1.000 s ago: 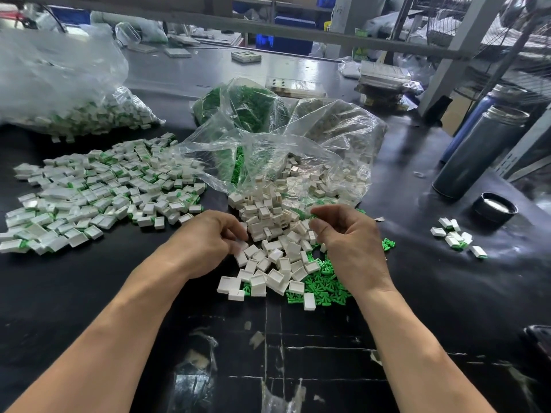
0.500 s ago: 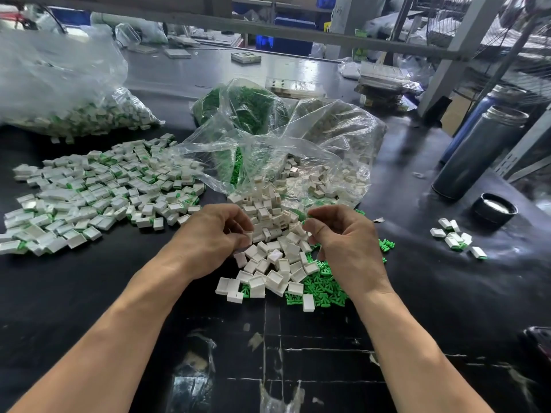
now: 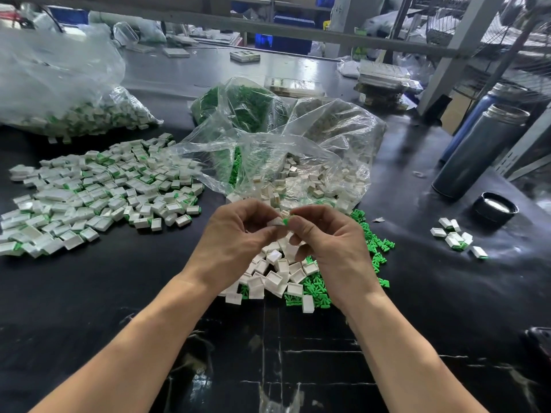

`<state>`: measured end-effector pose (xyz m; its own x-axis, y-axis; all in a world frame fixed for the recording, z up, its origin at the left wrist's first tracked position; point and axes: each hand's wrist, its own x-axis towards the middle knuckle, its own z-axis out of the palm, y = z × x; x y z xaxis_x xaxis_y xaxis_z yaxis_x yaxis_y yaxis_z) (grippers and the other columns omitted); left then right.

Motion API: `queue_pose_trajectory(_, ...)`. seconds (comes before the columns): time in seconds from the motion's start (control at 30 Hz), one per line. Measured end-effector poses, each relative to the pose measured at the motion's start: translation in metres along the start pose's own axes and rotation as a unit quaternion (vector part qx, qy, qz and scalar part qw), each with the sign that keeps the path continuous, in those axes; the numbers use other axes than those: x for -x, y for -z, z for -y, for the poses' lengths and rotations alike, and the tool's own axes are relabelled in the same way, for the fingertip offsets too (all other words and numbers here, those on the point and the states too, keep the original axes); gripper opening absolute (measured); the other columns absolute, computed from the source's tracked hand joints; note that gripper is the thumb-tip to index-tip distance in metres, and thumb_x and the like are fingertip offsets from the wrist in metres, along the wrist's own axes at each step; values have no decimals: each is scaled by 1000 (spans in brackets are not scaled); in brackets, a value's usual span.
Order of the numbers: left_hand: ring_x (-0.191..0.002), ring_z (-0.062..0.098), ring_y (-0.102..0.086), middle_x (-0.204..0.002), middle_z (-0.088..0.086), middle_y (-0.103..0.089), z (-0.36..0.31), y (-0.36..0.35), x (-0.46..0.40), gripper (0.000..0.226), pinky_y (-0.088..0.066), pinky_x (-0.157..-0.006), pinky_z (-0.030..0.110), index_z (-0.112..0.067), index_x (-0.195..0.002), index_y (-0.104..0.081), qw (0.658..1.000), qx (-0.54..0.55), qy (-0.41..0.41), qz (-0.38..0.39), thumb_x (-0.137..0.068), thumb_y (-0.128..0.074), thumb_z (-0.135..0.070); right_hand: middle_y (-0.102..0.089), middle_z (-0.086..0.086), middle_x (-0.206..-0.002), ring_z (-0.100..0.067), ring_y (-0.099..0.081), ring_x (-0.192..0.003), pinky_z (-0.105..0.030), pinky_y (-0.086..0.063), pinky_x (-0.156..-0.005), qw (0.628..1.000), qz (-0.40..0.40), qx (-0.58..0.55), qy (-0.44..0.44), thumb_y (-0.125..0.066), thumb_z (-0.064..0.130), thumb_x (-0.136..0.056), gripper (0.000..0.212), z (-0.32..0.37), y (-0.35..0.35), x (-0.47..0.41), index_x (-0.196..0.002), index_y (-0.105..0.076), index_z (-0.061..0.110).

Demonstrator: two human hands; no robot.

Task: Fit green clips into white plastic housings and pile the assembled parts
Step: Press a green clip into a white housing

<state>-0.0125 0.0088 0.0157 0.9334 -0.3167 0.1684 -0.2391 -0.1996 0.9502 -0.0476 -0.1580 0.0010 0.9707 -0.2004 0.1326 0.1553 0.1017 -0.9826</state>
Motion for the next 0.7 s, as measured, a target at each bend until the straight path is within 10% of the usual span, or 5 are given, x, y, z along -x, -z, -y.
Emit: queue_pose_trajectory(0.7, -67, 22, -68, -81, 16, -75, 2, 0, -3, 9, -61, -65, 30, -3, -94, -76, 992, 116, 50, -4, -85, -76, -2, -74, 2, -76, -9, -65, -63, -23, -51, -53, 993, 3, 114, -9, -78, 13, -91, 4, 2, 5, 0, -92, -76, 17)
